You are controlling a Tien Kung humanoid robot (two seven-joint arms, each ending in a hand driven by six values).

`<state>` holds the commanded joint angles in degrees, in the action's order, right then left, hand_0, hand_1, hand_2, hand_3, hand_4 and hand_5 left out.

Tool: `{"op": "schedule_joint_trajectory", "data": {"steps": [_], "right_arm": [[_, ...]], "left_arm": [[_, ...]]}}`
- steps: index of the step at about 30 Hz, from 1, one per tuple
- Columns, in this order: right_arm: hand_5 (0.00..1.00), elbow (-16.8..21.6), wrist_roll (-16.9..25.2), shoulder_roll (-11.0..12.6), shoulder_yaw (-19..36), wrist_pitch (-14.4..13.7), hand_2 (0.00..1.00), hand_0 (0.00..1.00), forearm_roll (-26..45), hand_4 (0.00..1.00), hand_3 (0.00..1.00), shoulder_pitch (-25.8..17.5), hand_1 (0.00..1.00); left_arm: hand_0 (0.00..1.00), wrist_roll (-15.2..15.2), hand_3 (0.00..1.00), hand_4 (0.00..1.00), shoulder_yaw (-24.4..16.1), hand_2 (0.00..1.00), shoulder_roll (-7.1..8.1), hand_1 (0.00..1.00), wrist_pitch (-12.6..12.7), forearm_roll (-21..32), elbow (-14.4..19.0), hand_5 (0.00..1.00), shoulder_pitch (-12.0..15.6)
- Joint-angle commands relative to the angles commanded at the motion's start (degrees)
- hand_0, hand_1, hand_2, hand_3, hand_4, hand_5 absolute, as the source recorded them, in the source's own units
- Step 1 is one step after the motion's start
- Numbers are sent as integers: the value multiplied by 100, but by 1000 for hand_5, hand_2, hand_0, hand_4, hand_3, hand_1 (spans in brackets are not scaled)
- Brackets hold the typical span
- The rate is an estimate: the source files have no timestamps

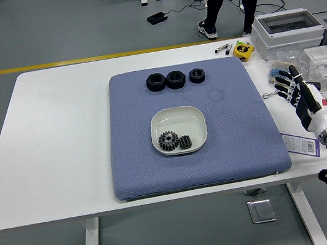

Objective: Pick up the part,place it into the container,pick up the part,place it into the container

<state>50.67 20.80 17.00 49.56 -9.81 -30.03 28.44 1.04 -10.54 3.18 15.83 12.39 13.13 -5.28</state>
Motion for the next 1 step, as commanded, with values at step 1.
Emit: {"op": "schedule_joint_trajectory", "data": {"steps": [1], "right_arm": [[869,-4,6,-1,0,2,847,926,-3,998,848,-2,847]], "left_arm": [[616,-1,597,579,3,684,0,591,0,2,1,591,0]]}}
